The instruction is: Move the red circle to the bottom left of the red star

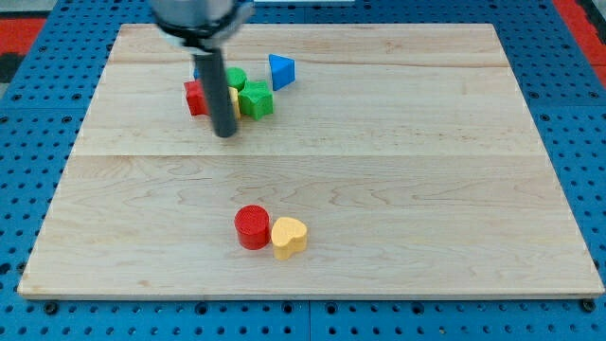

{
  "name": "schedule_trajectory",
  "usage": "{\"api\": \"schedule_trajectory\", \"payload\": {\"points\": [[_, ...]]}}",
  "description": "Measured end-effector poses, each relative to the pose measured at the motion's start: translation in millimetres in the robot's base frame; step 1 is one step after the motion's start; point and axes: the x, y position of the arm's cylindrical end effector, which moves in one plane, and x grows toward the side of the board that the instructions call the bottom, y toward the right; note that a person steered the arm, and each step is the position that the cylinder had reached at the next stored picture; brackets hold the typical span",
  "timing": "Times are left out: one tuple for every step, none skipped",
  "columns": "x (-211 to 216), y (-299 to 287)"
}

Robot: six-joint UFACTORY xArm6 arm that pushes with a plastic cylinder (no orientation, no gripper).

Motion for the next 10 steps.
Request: {"api": "schedule_trajectory", "payload": {"points": [[16.3,54.9],[62.8,82.7],[113.7,93.4],[156.9,93.5],[163.7,71.2],[163.7,26.1],[163.7,-17.7],[159.5,-55.5],[142.2,-53.2],[110.7,-67.8]]}}
